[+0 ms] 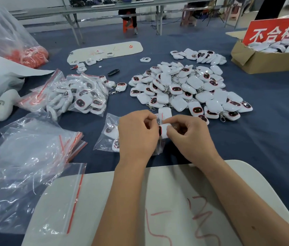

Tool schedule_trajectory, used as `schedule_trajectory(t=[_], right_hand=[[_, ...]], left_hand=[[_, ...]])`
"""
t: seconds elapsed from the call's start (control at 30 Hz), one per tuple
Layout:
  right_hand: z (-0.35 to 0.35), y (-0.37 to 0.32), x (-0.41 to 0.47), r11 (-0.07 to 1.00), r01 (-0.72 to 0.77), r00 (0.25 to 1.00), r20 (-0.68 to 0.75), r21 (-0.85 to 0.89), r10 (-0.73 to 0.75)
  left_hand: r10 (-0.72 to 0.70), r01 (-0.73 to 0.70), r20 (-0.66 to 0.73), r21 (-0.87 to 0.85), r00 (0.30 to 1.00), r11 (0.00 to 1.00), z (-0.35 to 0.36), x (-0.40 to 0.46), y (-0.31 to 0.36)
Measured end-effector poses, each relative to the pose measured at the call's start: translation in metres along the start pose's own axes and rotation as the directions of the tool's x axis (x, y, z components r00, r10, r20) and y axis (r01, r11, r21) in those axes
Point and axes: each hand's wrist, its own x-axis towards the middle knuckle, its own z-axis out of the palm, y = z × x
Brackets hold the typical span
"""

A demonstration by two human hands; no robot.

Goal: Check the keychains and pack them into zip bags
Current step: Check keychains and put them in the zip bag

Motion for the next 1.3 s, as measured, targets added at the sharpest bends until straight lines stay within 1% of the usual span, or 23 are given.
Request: schedule_trajectory(t=[0.1, 0.2, 0.27, 0.33, 0.37, 0.47, 0.5, 0.57, 0.63, 0.67, 0.7, 0.73, 0.77, 0.8, 0.83, 0.87, 0.93, 0.97, 1.0, 1.07, 1.13, 1.23, 1.3], right_hand=[[0.004, -0.004, -0.004, 0.994, 0.09, 0.996, -0.013, -0.055, -0.091], [0.003, -0.008, -0.006, 0.989, 0.141, 0.989, -0.051, 0.038, -0.139], [0.001, -0.012, -0.006, 0.984, 0.149, 0.988, 0.037, 0.101, -0.153], [0.001, -0.017, -0.008, 0.98, 0.139, 0.966, 0.2, 0.142, -0.166], [0.003, -0.019, -0.01, 0.982, 0.141, 0.951, 0.259, 0.124, -0.169], [0.006, -0.019, -0.01, 0.986, 0.164, 0.95, 0.268, 0.021, -0.163], [0.006, -0.017, -0.011, 0.987, 0.163, 0.952, 0.262, 0.01, -0.16], [0.006, -0.016, -0.01, 0.988, 0.155, 0.937, 0.316, -0.006, -0.145], [0.006, -0.019, -0.011, 0.988, 0.152, 0.928, 0.341, 0.021, -0.15], [0.006, -0.02, -0.012, 0.989, 0.139, 0.948, 0.282, 0.052, -0.149], [0.007, -0.019, -0.012, 0.991, 0.129, 0.978, 0.162, 0.044, -0.135], [0.006, -0.016, -0.011, 0.993, 0.115, 0.993, -0.005, -0.031, -0.115], [0.004, -0.014, -0.009, 0.986, 0.072, 0.978, -0.182, -0.153, -0.1], [0.001, -0.01, -0.008, 0.961, -0.004, 0.938, -0.334, -0.276, -0.092], [-0.003, -0.008, -0.006, 0.924, -0.093, 0.903, -0.423, -0.37, -0.078], [-0.007, -0.005, -0.004, 0.881, -0.18, 0.897, -0.44, -0.438, -0.035], [-0.01, 0.0, -0.001, 0.772, -0.304, 0.925, -0.365, -0.558, 0.1], [-0.01, 0.002, 0.0, 0.725, -0.312, 0.939, -0.317, -0.615, 0.135], [-0.009, 0.004, -0.001, 0.712, -0.281, 0.953, -0.272, -0.644, 0.13], [-0.007, 0.005, -0.001, 0.78, -0.169, 0.98, -0.189, -0.602, 0.066], [-0.008, 0.006, 0.0, 0.863, -0.086, 0.989, -0.144, -0.497, 0.016], [-0.008, 0.003, 0.0, 0.948, 0.009, 0.989, -0.137, -0.319, -0.055], [-0.006, -0.001, -0.001, 0.99, 0.084, 0.988, -0.118, -0.117, -0.098]], left_hand=[[0.067, -0.068, -0.052, -0.009, 0.996, 0.998, 0.004, -0.001, 0.006], [0.12, -0.125, -0.129, -0.03, 0.984, 0.992, 0.005, -0.003, 0.011], [0.139, -0.147, -0.184, -0.033, 0.973, 0.989, 0.003, -0.001, 0.01], [0.135, -0.146, -0.25, -0.028, 0.959, 0.989, 0.001, 0.0, 0.008], [0.131, -0.146, -0.28, -0.032, 0.951, 0.989, 0.0, 0.001, 0.008], [0.129, -0.155, -0.303, -0.065, 0.944, 0.986, -0.001, -0.001, 0.01], [0.13, -0.158, -0.295, -0.074, 0.947, 0.985, 0.0, -0.002, 0.011], [0.136, -0.166, -0.284, -0.084, 0.949, 0.983, 0.002, -0.003, 0.013], [0.133, -0.164, -0.287, -0.089, 0.949, 0.982, 0.002, -0.003, 0.013], [0.128, -0.159, -0.291, -0.086, 0.948, 0.984, 0.003, -0.003, 0.013], [0.123, -0.153, -0.296, -0.082, 0.947, 0.985, 0.003, -0.002, 0.012], [0.117, -0.148, -0.297, -0.083, 0.948, 0.985, 0.004, -0.002, 0.012], [0.11, -0.141, -0.292, -0.089, 0.95, 0.986, 0.005, -0.002, 0.012], [0.104, -0.136, -0.281, -0.097, 0.954, 0.986, 0.006, -0.003, 0.012], [0.103, -0.134, -0.264, -0.101, 0.959, 0.986, 0.008, -0.004, 0.013], [0.106, -0.136, -0.244, -0.106, 0.964, 0.985, 0.011, -0.006, 0.014], [0.098, -0.126, -0.177, -0.153, 0.979, 0.98, 0.018, -0.008, 0.017], [0.083, -0.107, -0.125, -0.198, 0.989, 0.974, 0.022, -0.01, 0.018], [0.066, -0.08, -0.066, -0.242, 0.996, 0.967, 0.026, -0.011, 0.019], [0.029, -0.02, 0.029, -0.277, 0.999, 0.961, 0.031, -0.012, 0.016], [-0.028, 0.046, 0.081, -0.23, 0.996, 0.972, 0.034, -0.011, 0.009], [-0.13, 0.142, 0.086, -0.151, 0.988, 0.978, 0.032, -0.007, -0.001], [-0.193, 0.208, 0.091, -0.207, 0.977, 0.956, 0.029, -0.004, -0.004]])
